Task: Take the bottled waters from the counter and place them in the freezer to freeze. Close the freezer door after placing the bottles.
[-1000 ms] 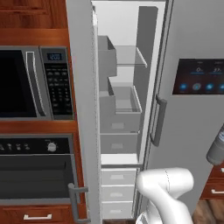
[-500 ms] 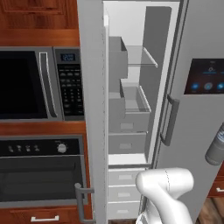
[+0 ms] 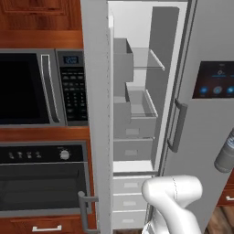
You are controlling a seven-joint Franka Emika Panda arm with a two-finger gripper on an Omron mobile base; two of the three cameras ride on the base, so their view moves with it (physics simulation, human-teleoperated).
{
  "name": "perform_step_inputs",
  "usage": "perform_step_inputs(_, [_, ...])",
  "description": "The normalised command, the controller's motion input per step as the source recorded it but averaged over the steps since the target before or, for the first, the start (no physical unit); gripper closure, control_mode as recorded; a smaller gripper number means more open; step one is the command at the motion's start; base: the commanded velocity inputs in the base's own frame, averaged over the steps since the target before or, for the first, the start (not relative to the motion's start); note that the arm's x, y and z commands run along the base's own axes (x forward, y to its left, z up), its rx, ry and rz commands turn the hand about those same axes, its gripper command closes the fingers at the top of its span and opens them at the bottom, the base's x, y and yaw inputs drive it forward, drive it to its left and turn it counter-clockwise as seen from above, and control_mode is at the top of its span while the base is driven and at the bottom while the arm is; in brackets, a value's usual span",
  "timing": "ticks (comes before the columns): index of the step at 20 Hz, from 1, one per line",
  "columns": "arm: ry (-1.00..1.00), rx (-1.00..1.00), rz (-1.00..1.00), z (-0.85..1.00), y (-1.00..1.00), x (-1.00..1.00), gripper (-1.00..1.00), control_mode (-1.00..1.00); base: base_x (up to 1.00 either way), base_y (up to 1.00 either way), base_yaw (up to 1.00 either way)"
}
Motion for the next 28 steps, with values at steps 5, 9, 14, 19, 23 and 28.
perform_step_inputs(5, [0.0,-0.01,-0.01,0.0,0.08,0.0,1.0,-1.0,0.0,0.0,0.0])
perform_step_inputs(9, [0.03,-0.05,-0.37,0.01,0.87,0.33,1.0,-1.0,0.0,0.0,0.0])
perform_step_inputs(14, [0.08,0.02,-0.43,0.12,0.44,0.41,1.0,-1.0,0.0,0.0,0.0])
perform_step_inputs(19, [0.01,0.0,-0.41,0.01,-0.03,0.15,1.0,-1.0,0.0,0.0,0.0])
perform_step_inputs(23, [0.06,-0.23,-0.62,0.0,-0.04,0.61,1.0,-1.0,0.0,0.0,0.0])
perform_step_inputs(28, [0.09,-0.06,-0.31,0.02,0.0,0.71,1.0,-1.0,0.0,0.0,0.0])
